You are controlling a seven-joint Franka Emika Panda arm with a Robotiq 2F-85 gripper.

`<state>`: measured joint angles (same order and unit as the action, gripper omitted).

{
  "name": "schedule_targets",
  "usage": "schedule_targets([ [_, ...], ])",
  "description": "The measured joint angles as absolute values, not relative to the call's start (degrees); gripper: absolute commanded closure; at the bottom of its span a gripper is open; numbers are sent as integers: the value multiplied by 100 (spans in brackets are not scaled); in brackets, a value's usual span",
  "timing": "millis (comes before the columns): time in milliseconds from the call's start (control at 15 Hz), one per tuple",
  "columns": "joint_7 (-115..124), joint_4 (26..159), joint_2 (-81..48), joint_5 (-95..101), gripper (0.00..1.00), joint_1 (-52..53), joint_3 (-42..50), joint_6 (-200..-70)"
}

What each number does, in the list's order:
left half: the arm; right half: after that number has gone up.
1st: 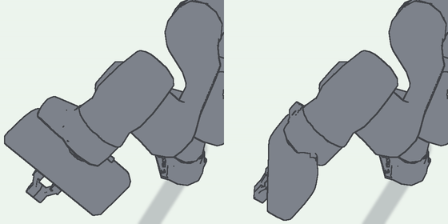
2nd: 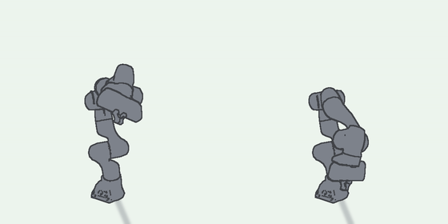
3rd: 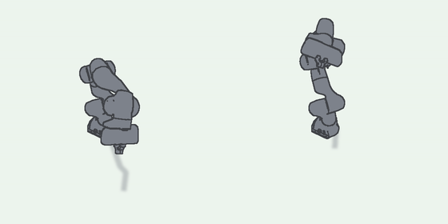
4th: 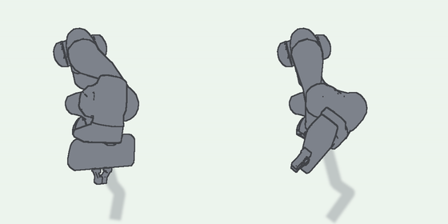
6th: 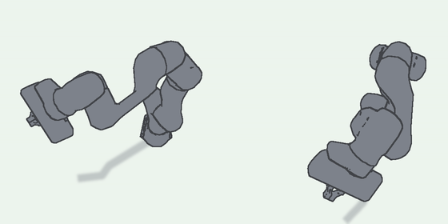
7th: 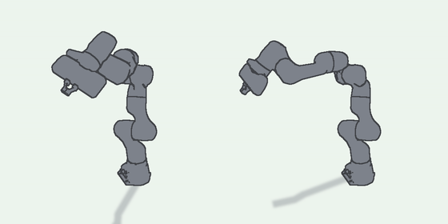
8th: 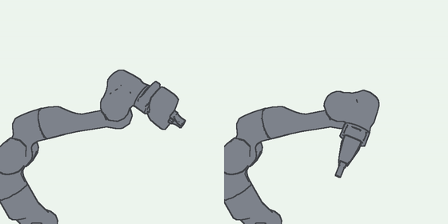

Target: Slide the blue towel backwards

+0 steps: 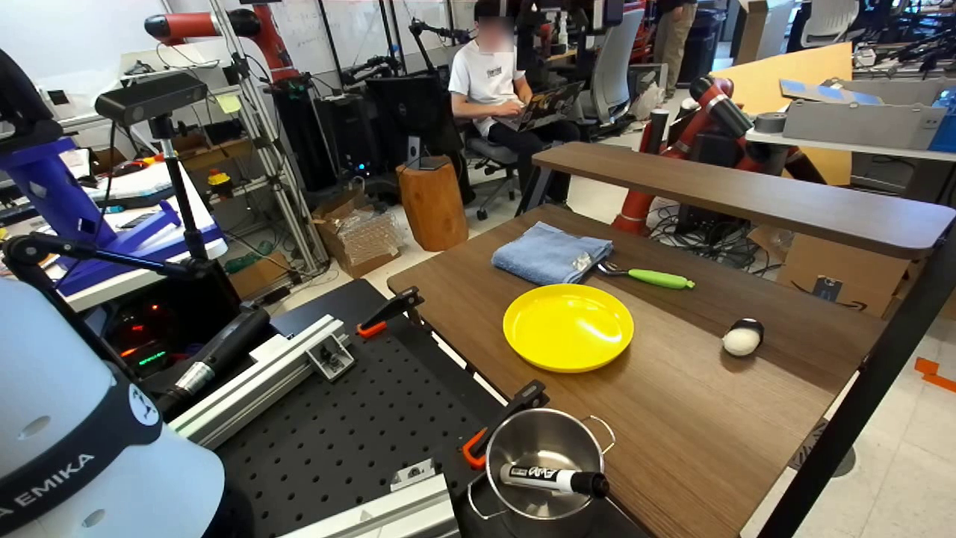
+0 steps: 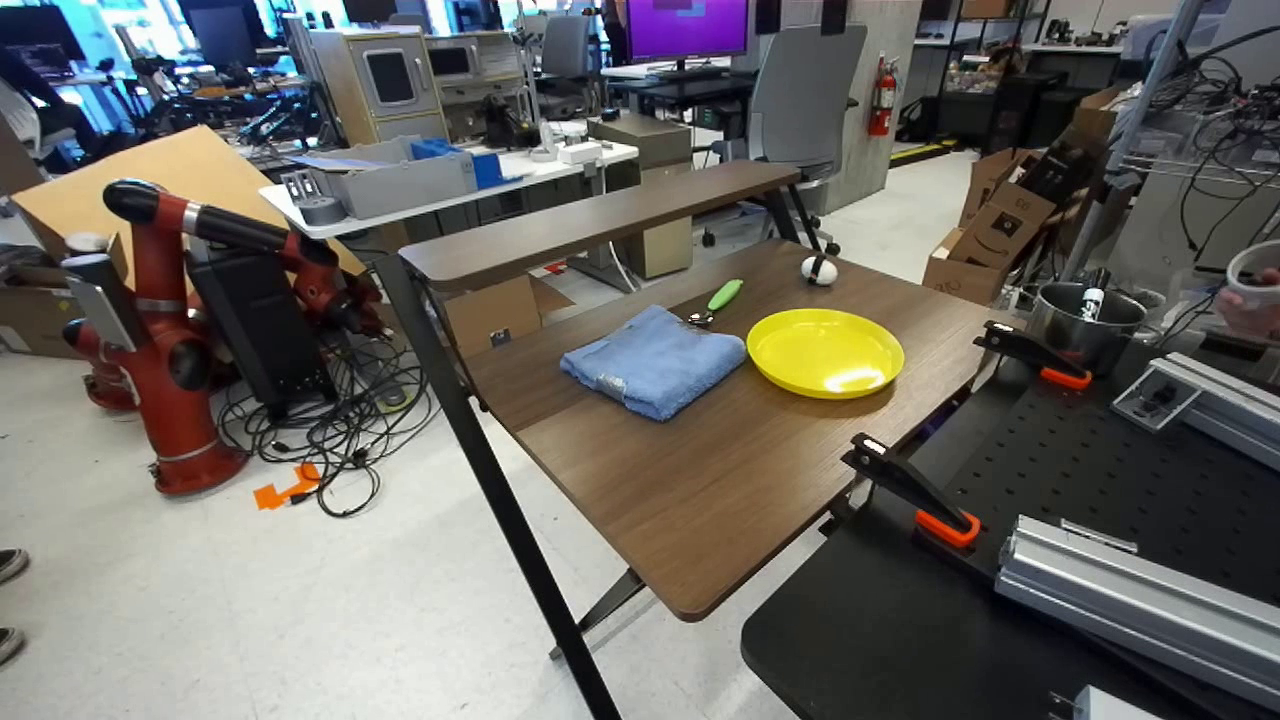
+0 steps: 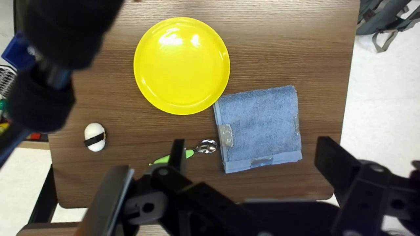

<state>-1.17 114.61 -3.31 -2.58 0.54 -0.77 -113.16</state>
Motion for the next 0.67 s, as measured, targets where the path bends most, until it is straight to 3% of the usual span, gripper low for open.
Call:
schedule_targets([
  [667,-117,11230,-516,-228,0,57,-77,-11219],
])
